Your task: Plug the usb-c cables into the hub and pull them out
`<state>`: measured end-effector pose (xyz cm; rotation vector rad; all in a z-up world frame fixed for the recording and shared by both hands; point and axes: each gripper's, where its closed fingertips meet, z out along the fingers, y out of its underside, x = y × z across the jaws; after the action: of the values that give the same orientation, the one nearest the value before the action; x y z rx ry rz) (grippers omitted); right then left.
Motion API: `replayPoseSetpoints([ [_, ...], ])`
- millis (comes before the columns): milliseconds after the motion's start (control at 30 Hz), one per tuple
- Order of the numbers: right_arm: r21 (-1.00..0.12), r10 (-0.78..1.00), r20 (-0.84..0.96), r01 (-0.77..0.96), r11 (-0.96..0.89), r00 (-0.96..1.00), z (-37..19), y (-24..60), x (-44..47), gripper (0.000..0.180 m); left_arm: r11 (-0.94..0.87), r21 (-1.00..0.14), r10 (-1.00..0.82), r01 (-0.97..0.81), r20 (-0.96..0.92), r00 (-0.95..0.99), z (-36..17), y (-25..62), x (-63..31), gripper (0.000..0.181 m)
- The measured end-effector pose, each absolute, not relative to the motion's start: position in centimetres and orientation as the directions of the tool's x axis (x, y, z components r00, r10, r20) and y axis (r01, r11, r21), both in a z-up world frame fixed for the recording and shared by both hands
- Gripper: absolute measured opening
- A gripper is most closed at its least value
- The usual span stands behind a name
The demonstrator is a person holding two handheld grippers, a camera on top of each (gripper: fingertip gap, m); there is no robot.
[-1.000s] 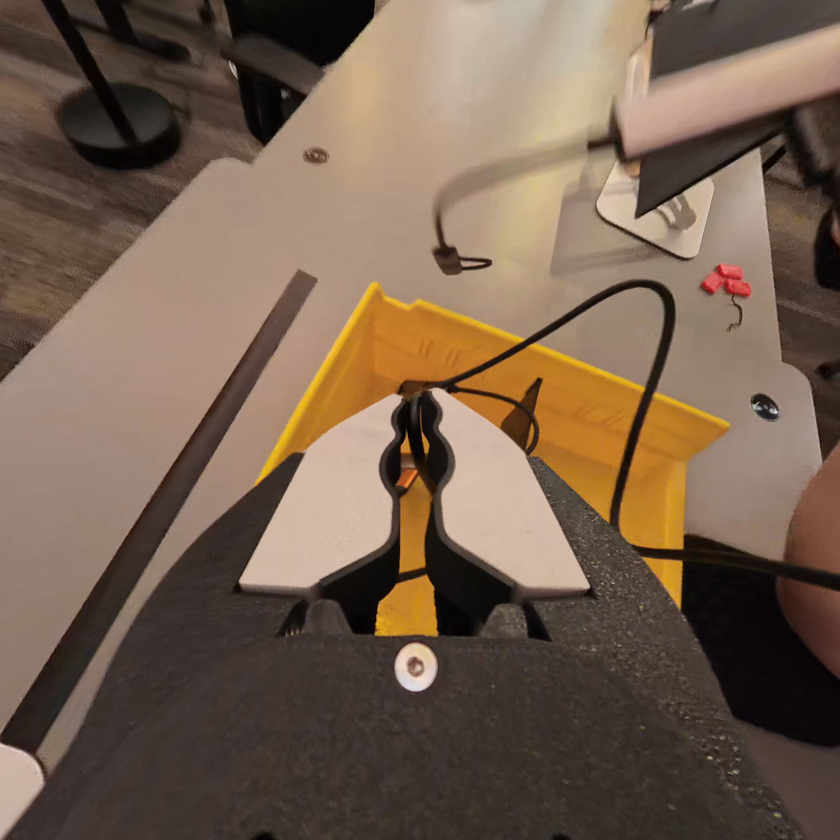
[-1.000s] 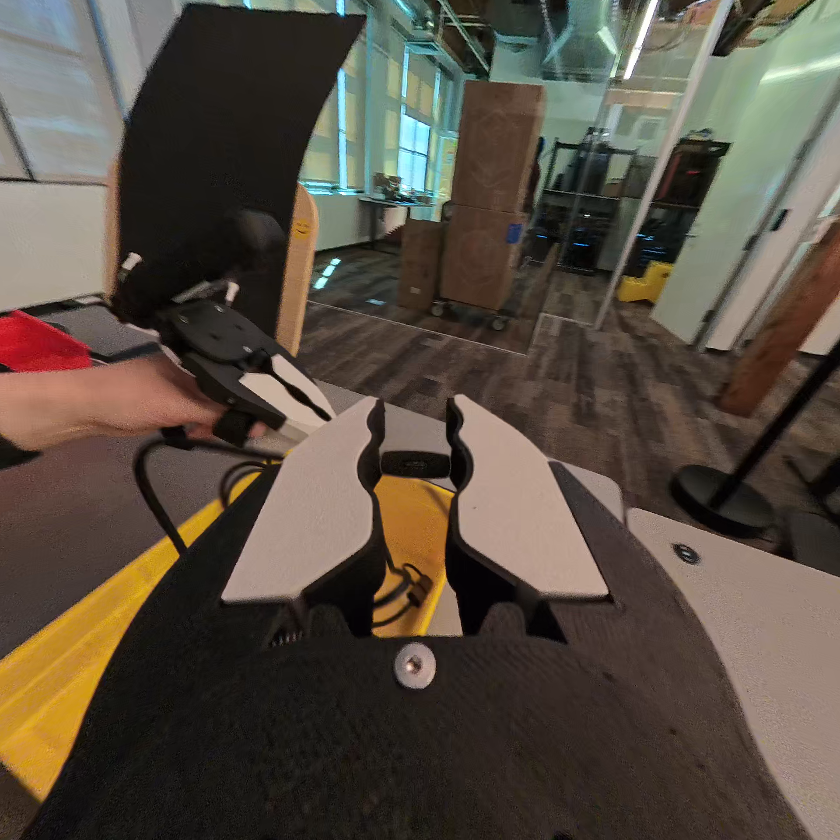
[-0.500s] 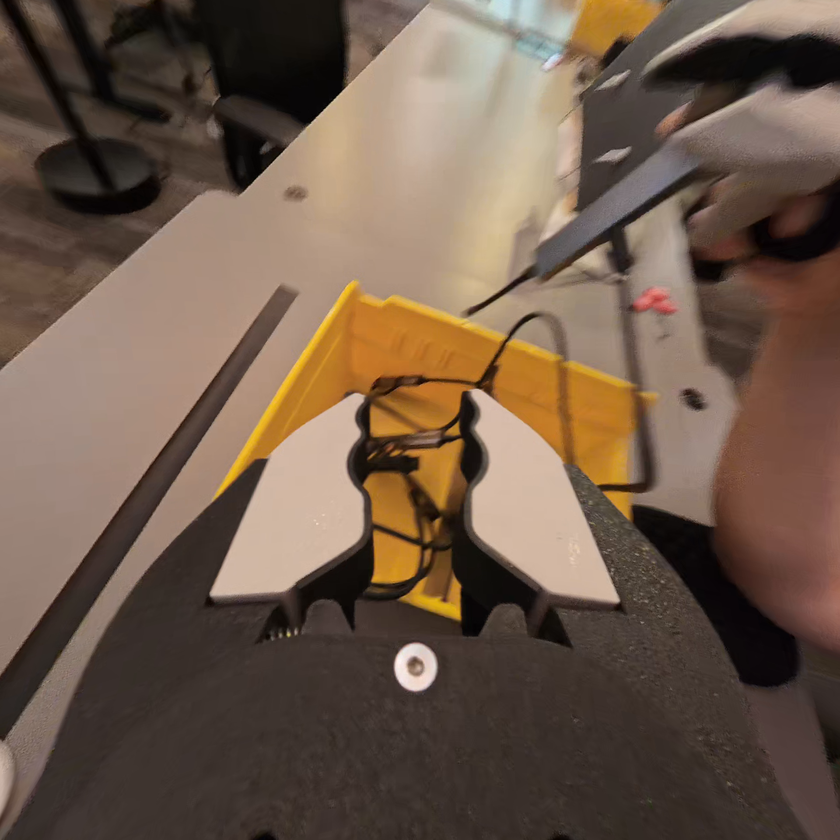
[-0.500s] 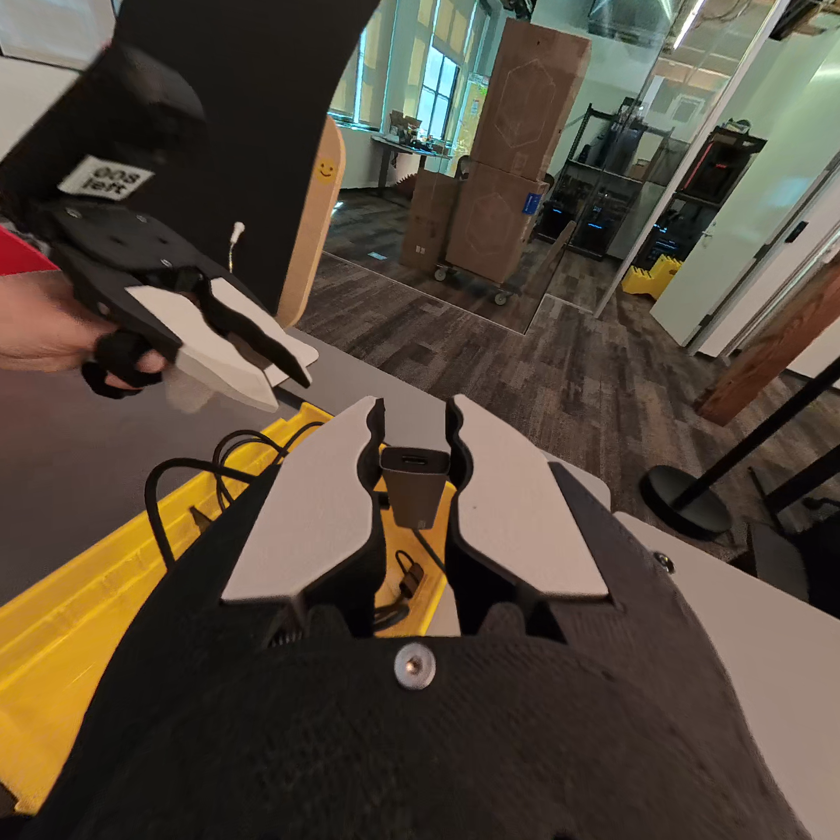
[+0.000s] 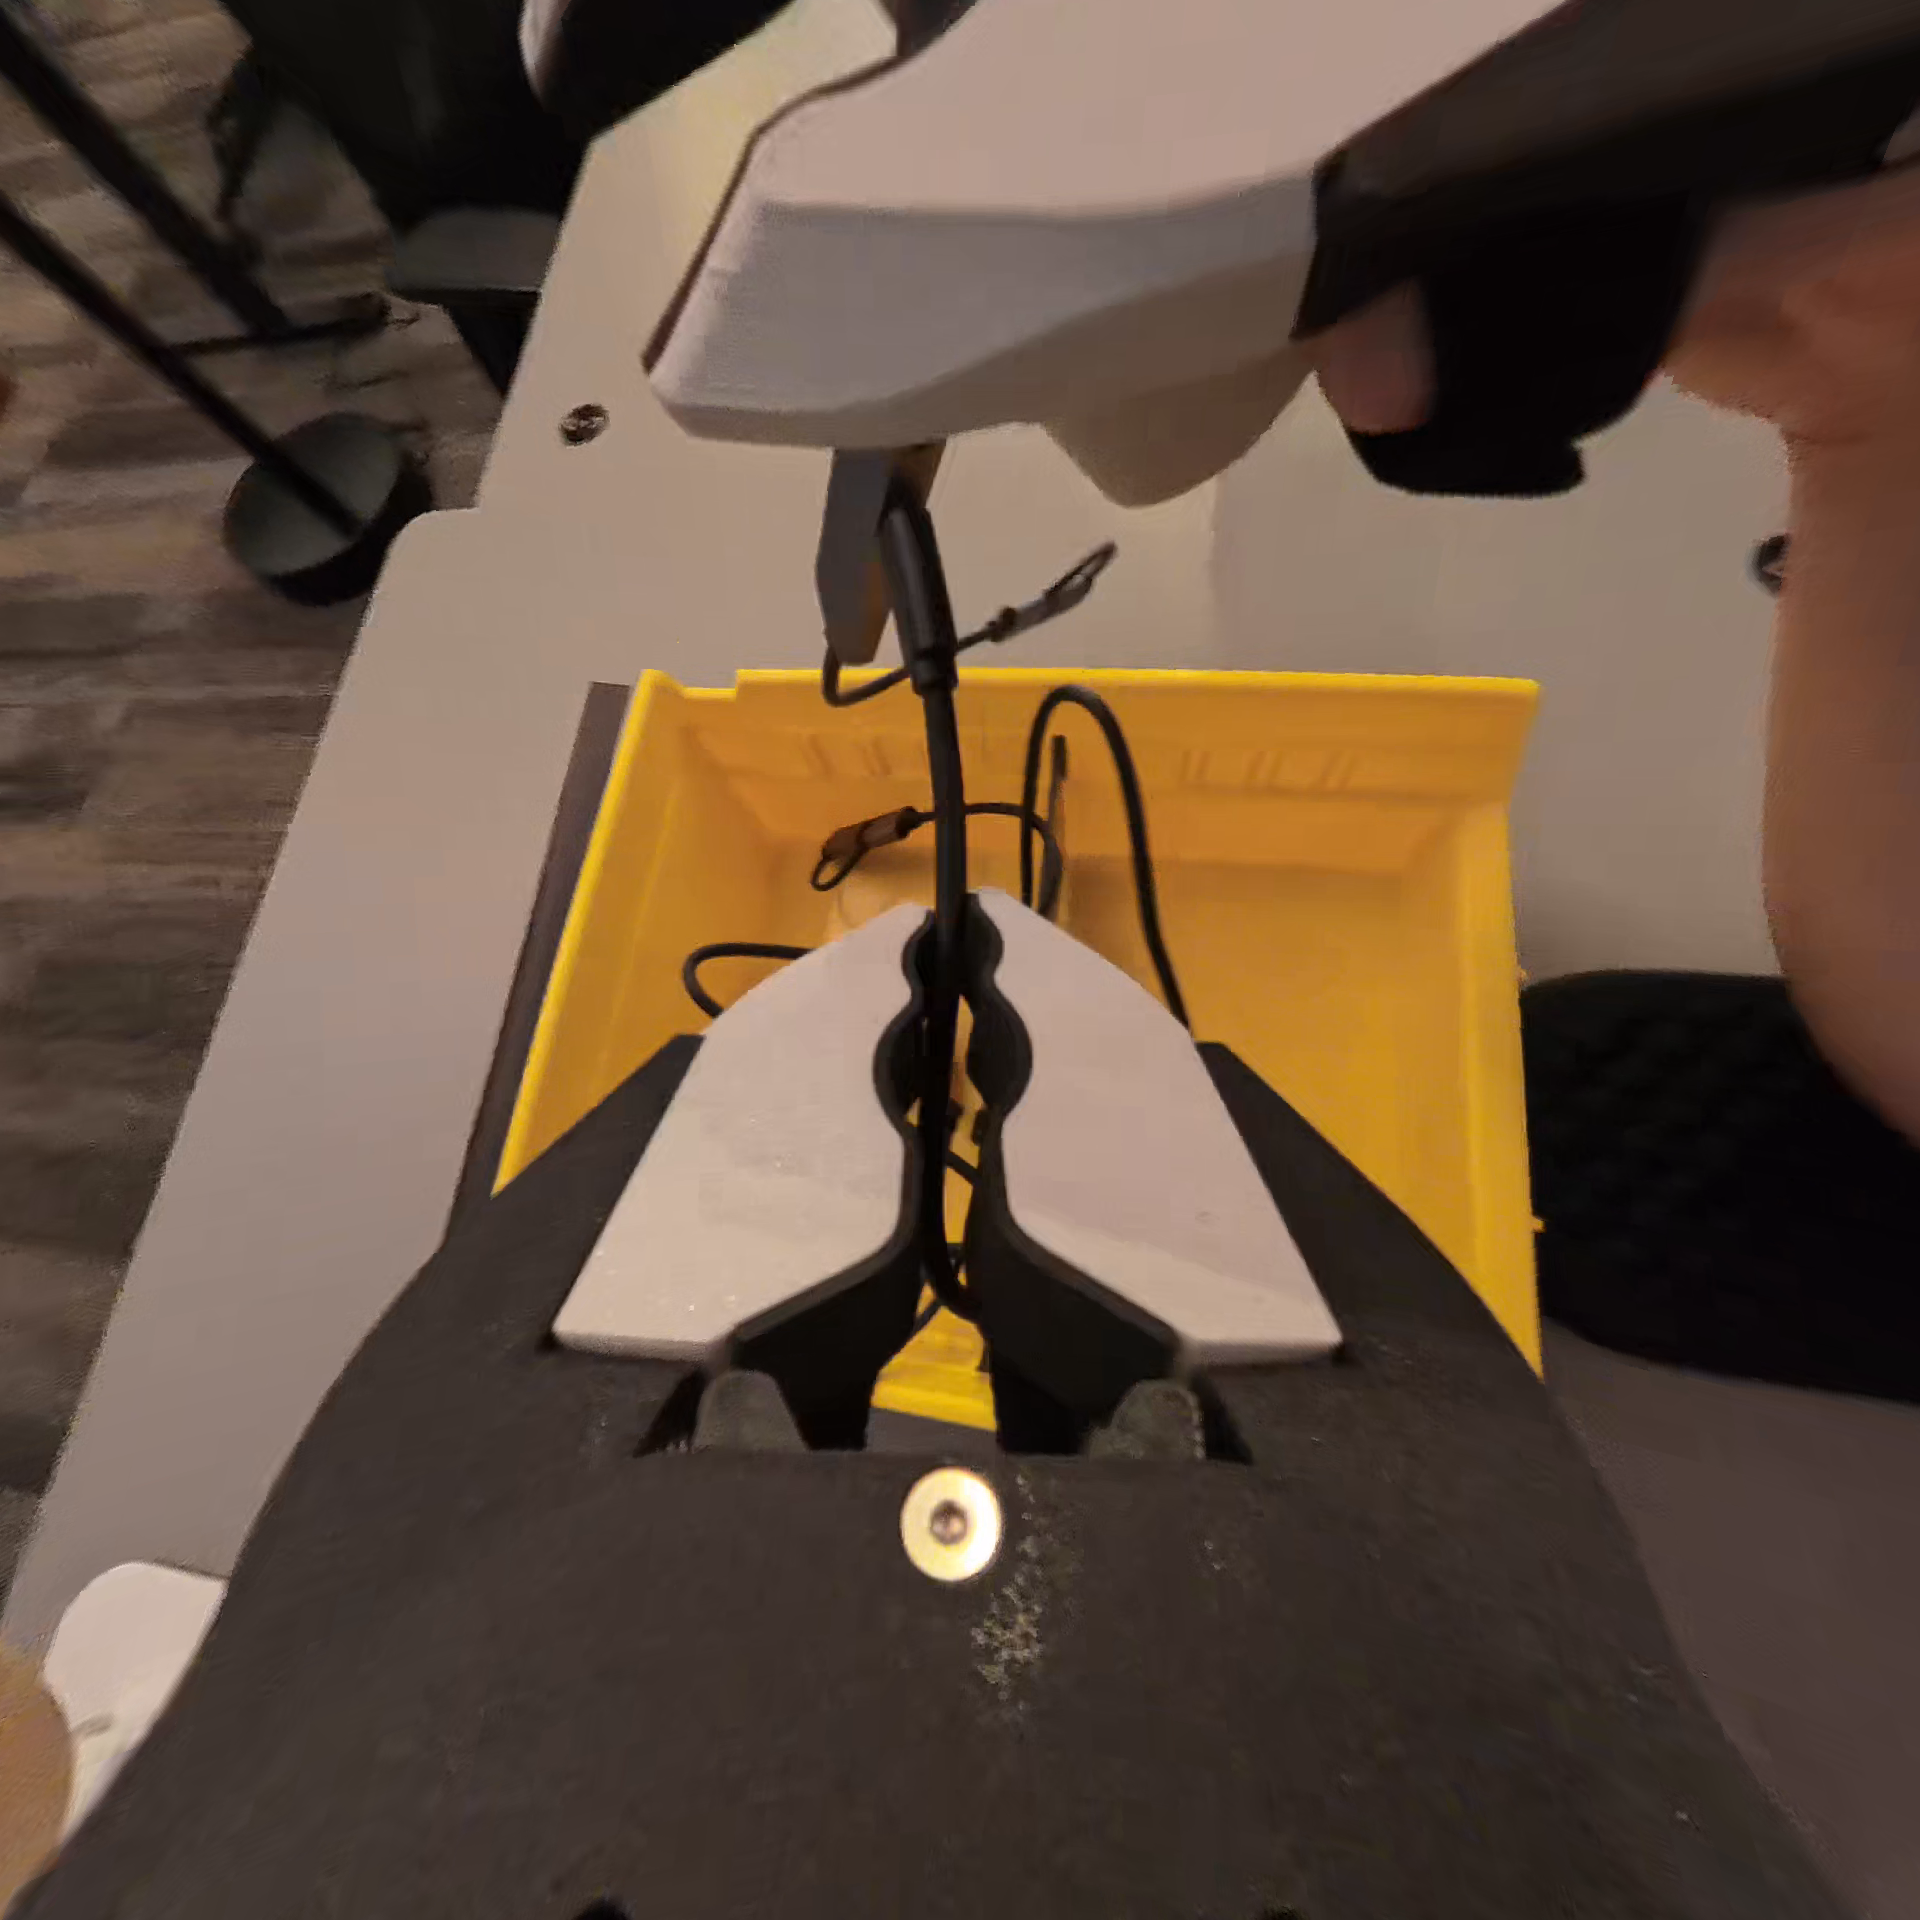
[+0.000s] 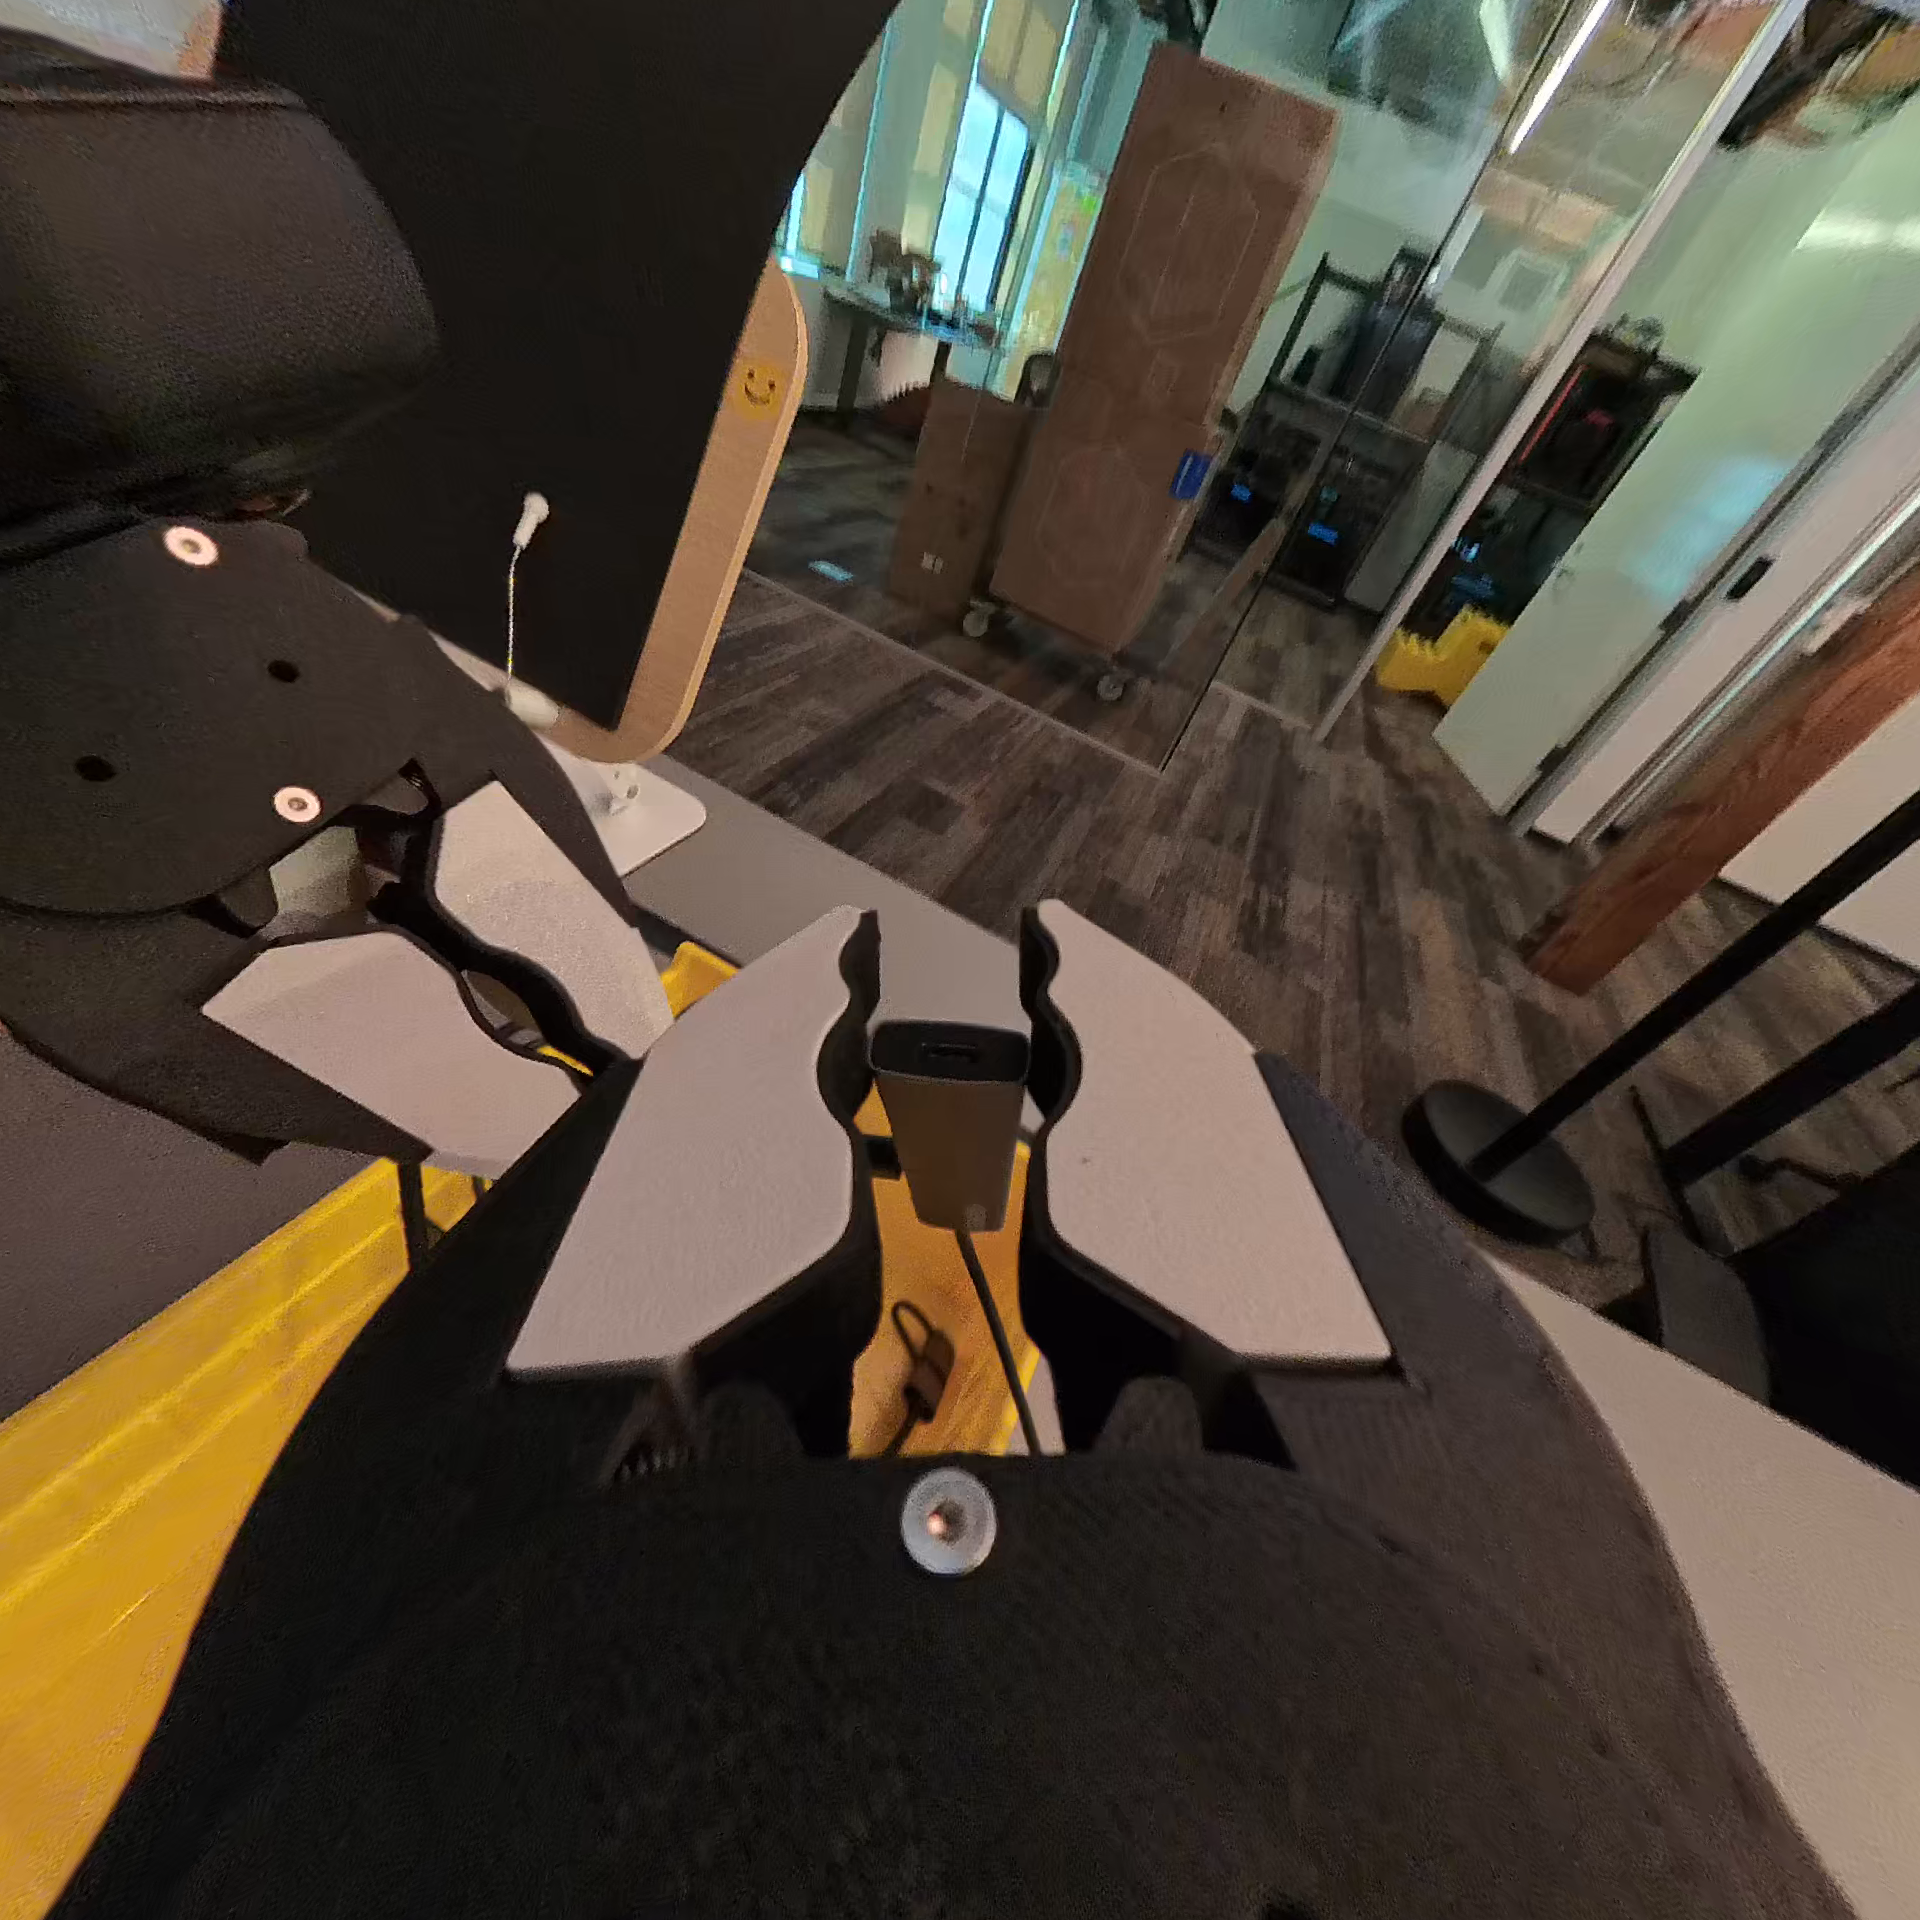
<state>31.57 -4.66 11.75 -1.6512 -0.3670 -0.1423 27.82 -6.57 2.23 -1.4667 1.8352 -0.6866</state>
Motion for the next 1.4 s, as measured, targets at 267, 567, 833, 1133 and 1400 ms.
replayPoseSetpoints([
  [267, -0.950, 0.258, 0.237, 0.167, 0.265, 0.937, 15.4, -10.5, 34.2, 0.033, 0.161, -0.825, -0.987, -0.541, -0.150, -0.065, 6.3, -4.6, 27.4, 0.001],
  [567, -0.966, 0.355, 0.212, 0.138, 0.220, 0.911, 12.0, -6.9, 33.4, 0.048, 0.280, -0.861, -0.957, -0.425, -0.214, -0.197, 10.0, -5.8, 27.3, 0.000],
  [833, -0.929, 0.328, 0.301, 0.197, 0.315, 0.896, 14.2, -5.9, 30.4, 0.018, 0.375, -0.858, -0.923, -0.351, -0.311, -0.225, 13.1, -5.9, 26.0, 0.002],
  [1133, -0.909, 0.278, 0.331, 0.226, 0.349, 0.902, 13.5, -3.6, 29.6, 0.015, 0.421, -0.845, -0.904, -0.330, -0.422, -0.071, 13.3, -2.2, 25.3, 0.003],
  [1400, -0.897, 0.204, 0.409, 0.351, 0.267, 0.890, 11.1, -1.2, 30.3, 0.015, 0.427, -0.818, -0.894, -0.386, -0.447, -0.043, 11.4, 0.0, 25.9, 0.003],
])
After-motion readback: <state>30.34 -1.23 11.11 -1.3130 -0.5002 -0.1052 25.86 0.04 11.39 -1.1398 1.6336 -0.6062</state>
